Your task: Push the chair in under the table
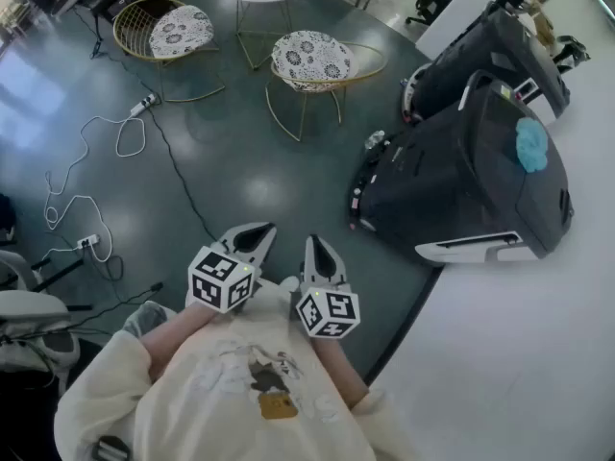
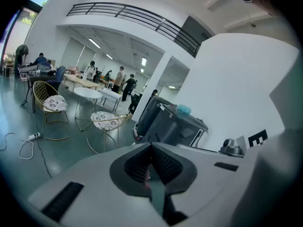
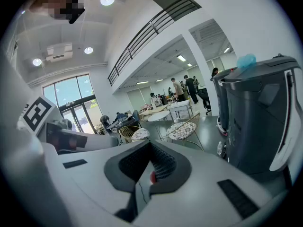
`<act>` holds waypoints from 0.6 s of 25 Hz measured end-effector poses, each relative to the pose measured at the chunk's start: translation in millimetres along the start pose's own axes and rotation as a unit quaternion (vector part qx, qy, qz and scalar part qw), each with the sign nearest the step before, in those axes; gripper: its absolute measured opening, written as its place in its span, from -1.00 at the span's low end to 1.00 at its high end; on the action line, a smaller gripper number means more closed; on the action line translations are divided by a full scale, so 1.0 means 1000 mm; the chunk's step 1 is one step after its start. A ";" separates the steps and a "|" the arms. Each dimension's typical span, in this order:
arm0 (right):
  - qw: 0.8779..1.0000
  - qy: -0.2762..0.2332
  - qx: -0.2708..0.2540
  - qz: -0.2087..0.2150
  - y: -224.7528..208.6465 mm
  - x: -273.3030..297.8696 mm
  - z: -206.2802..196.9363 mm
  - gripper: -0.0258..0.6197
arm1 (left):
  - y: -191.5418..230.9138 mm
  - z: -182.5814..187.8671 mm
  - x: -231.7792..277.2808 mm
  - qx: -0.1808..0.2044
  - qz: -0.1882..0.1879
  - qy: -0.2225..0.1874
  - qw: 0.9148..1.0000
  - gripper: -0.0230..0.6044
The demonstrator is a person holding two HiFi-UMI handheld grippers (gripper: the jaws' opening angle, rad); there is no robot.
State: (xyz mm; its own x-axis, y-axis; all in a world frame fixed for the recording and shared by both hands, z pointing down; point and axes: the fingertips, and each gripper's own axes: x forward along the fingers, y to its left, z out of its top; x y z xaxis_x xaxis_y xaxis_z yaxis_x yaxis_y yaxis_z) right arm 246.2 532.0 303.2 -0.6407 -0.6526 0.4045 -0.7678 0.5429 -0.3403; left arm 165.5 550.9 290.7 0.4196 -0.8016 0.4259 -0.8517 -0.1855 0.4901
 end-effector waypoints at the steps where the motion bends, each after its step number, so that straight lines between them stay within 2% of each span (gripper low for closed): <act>1: 1.000 0.000 -0.004 0.004 0.008 0.009 0.001 -0.90 | 0.007 0.004 -0.002 0.003 -0.003 0.000 1.000 -0.90; 4: 1.000 -0.005 -0.013 0.013 0.028 0.035 0.006 -0.90 | 0.030 0.019 -0.004 0.011 -0.008 -0.001 1.000 -0.90; 15: 0.999 -0.011 -0.022 0.021 0.057 0.100 0.028 -0.90 | 0.082 0.061 0.006 0.024 -0.020 -0.017 0.999 -0.90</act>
State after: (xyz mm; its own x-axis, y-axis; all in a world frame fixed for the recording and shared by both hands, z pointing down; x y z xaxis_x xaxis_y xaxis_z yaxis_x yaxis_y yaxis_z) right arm 138.1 482.7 300.8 -0.6731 -0.6391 0.3721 -0.7394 0.5928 -0.3193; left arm 79.0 496.3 287.6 0.4432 -0.8113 0.3813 -0.8490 -0.2434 0.4689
